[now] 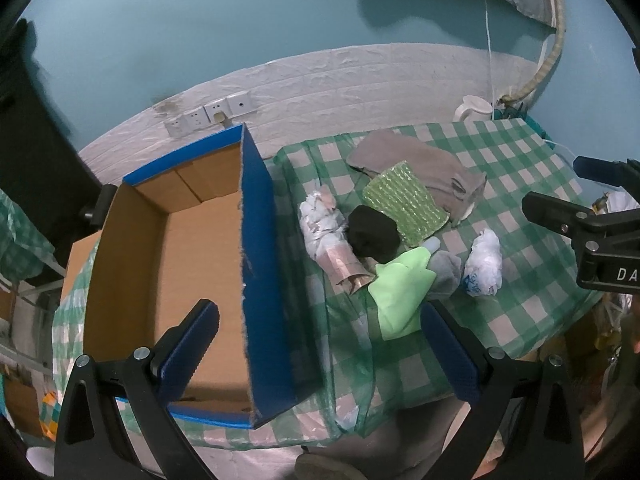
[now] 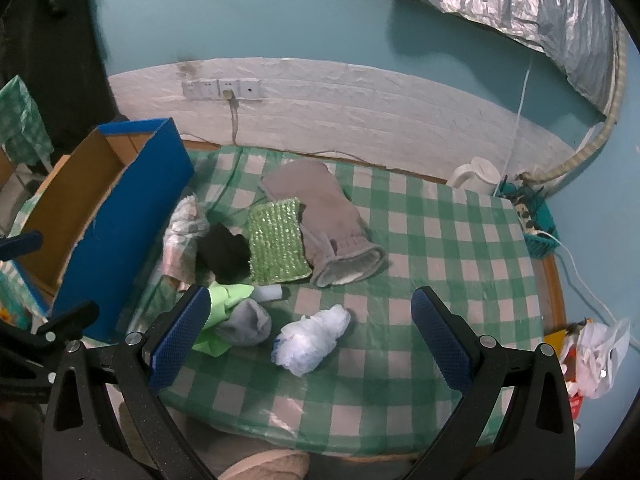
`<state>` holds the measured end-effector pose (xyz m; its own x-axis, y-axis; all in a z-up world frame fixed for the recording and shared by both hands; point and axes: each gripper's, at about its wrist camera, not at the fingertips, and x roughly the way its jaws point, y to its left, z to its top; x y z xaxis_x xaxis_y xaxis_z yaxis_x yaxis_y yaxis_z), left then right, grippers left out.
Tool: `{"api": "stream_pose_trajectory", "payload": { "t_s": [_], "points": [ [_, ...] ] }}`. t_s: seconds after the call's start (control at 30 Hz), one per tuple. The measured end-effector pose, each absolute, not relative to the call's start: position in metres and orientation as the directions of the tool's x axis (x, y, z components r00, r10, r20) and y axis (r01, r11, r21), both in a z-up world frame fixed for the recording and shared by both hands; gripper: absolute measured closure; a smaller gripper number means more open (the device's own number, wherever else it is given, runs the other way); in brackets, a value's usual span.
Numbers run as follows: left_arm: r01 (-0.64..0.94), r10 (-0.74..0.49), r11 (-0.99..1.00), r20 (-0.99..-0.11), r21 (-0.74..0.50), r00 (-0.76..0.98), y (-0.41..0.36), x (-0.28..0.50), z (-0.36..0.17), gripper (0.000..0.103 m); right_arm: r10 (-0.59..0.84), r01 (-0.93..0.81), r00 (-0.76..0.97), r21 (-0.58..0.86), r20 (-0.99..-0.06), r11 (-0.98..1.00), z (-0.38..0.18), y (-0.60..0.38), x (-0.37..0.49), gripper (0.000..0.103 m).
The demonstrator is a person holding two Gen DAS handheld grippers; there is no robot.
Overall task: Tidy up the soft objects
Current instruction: 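Lower the right tool onto the white striped sock and grasp it, then grasp the light green cloth with the left tool while the right tool holds the white sock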
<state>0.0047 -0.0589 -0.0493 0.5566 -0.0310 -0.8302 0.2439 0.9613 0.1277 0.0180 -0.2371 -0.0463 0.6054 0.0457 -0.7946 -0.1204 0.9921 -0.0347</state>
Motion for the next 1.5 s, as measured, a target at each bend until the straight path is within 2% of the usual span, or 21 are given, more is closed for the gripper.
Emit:
{"api": "stream_pose_trajectory", "payload": {
  "t_s": [0.47, 0.8, 1.0, 1.1, 1.13, 1.33, 1.5],
  "points": [
    [0.249, -0.006, 0.958, -0.855, 0.144, 0.519, -0.088, 0.024, -0.085, 0.001, 0.036, -0.05, 0.474, 0.014, -0.88, 0.999, -0.107, -0.258, 0.047, 0.002],
    [0.271, 0.022, 0.947, -0.878, 0.172, 0.478, -0.104, 0.032, -0.114, 0.001, 0.069, 0.014, 0.363, 0.08, -0.929, 0.997, -0.161, -0.269, 0.067, 0.011],
    [0.274, 0.017, 0.949, -0.893, 0.156, 0.45, -0.105, 0.036, -0.125, 0.001, 0.079, -0.001, 0.319, 0.082, -0.944, 0.997, -0.177, -0.263, 0.068, 0.023],
    [0.279, 0.021, 0.947, -0.896, 0.16, 0.443, -0.106, 0.037, -0.129, 0.001, 0.1, -0.03, 0.308, 0.096, -0.946, 0.995, -0.183, -0.26, 0.066, 0.039],
    [0.281, 0.024, 0.946, -0.897, 0.164, 0.442, -0.107, 0.037, -0.13, 0.001, 0.104, -0.041, 0.303, 0.096, -0.947, 0.995, -0.184, -0.259, 0.066, 0.05],
    [0.289, 0.027, 0.944, -0.906, 0.162, 0.422, -0.11, 0.04, -0.139, 0.001, 0.051, -0.068, 0.314, 0.031, -0.948, 0.997, -0.181, -0.261, 0.06, 0.054],
    [0.315, 0.037, 0.932, -0.912, 0.179, 0.408, -0.115, 0.04, -0.149, 0.001, 0.075, -0.064, 0.321, 0.057, -0.944, 0.996, -0.176, -0.263, 0.06, 0.054]
  ]
}}
